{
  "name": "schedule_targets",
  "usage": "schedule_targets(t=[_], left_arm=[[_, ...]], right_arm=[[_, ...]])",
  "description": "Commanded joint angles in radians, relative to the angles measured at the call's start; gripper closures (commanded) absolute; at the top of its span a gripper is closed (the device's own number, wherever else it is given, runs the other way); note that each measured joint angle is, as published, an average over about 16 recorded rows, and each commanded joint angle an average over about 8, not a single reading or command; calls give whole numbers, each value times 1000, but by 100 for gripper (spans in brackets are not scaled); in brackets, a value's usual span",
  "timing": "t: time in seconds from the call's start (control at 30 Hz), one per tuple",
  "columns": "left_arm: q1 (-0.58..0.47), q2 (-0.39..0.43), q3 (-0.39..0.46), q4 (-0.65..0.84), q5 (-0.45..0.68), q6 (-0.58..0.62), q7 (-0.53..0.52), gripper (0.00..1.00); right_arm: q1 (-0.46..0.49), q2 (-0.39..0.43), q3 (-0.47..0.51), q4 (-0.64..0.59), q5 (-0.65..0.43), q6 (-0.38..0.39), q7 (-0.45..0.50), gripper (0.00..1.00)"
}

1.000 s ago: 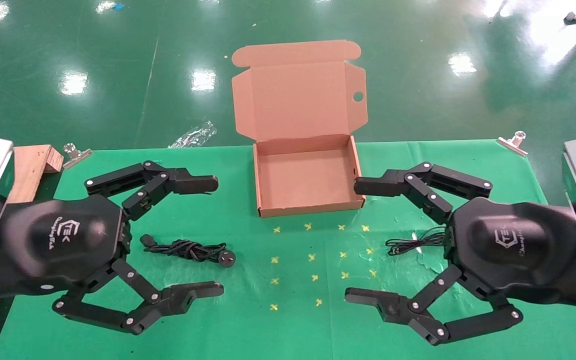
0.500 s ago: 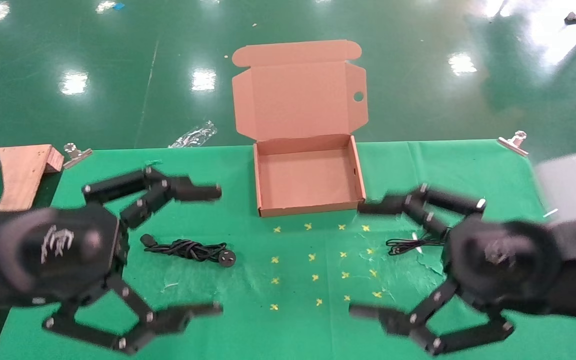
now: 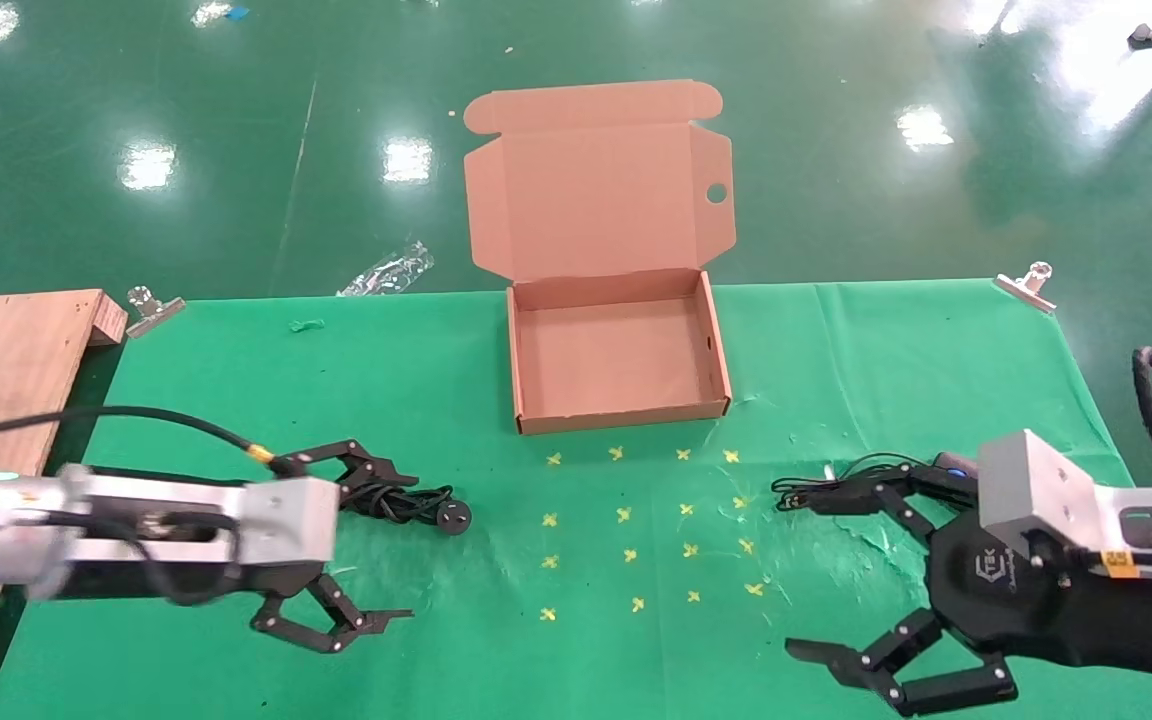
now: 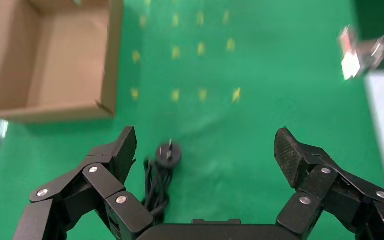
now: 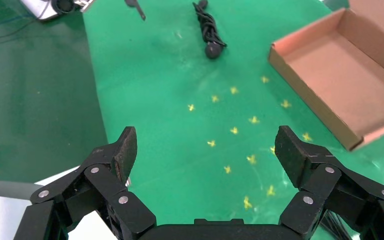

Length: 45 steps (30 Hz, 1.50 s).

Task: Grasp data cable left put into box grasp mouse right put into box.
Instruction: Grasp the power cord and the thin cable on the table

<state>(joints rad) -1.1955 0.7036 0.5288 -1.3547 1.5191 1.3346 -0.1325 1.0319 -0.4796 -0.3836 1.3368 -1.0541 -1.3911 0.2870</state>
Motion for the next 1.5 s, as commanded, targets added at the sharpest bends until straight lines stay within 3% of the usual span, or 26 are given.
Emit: schedule_targets(t=[0.03,0.3,0.57,0.77,1.1,1.27,1.5], left_arm=[[-7,23,25,0,73,-27,-7,0],[-28,122,106,2,358,-126,-105,0],[-33,189,164,6,559,-173,-161,0],[-34,213,182,12,636,-181,-200,0],[-35,225,190,10,667,-176,-226,0],[-35,226,190,9,669,-176,-227,0],[-35,226,190,9,669,-176,-227,0]], right_arm=[[-10,6,0,3,-8,15,5,0],[-87,37,21,11,29,60,-7,0],[-164,64,41,15,65,101,-30,0],[-210,76,53,16,87,124,-49,0],[-218,85,53,16,78,130,-52,0],[-198,95,32,17,10,139,-27,0],[-112,67,-49,14,-265,180,36,0]])
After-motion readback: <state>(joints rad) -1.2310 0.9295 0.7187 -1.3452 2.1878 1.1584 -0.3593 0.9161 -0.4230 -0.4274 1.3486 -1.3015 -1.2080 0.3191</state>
